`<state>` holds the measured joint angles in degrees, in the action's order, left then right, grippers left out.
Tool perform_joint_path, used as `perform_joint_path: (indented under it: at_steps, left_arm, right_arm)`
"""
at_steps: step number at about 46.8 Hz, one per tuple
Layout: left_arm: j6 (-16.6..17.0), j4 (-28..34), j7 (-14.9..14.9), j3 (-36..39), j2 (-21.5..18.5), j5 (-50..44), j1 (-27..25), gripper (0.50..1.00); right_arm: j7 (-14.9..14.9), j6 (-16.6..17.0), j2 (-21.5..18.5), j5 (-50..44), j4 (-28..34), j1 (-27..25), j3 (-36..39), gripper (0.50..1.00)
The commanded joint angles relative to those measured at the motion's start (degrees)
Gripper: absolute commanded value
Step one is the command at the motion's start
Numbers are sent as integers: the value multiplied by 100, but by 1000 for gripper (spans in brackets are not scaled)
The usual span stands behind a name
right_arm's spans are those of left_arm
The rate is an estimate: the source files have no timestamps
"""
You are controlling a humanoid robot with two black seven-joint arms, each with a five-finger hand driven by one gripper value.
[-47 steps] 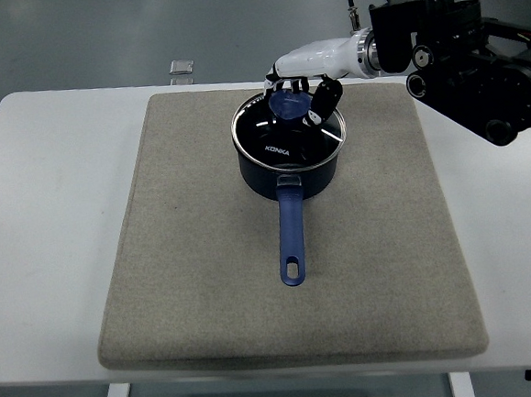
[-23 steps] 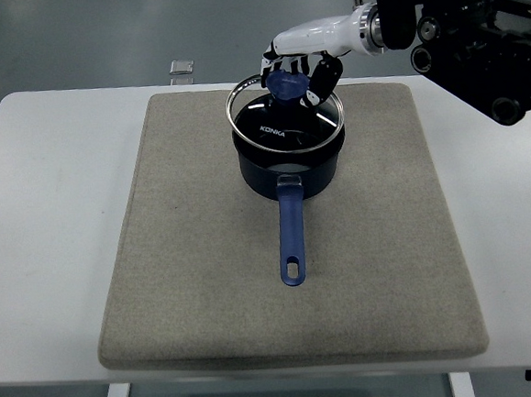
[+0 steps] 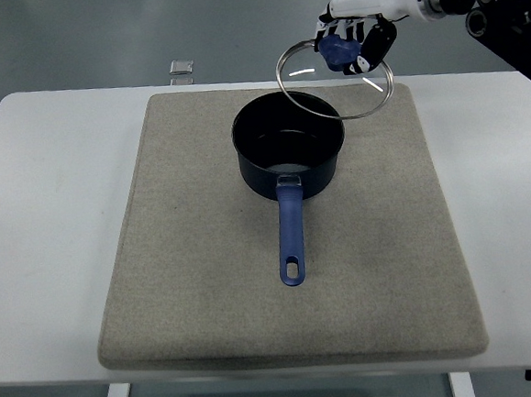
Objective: Lift the pot lid and place it to the right of the pot.
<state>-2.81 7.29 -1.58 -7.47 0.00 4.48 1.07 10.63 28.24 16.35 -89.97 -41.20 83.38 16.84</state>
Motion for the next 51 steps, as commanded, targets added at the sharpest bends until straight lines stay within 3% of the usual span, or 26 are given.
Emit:
perform_joint_path:
  at_steps: [1, 18, 41, 51]
  left_arm:
    - [0, 0, 0, 0, 0, 0, -1, 1000]
    - [0, 0, 0, 0, 0, 0, -1, 1000]
    - [0, 0, 0, 0, 0, 0, -1, 1000]
    - [0, 0, 0, 0, 0, 0, -1, 1000]
  right_arm:
    - [1, -11, 148, 6, -2, -24, -14, 525]
    - [18, -108, 606, 24, -2, -428, -31, 500]
    - [62, -758, 580, 50, 420, -929, -444, 500]
    - [62, -802, 544, 85, 420, -1034, -532, 500]
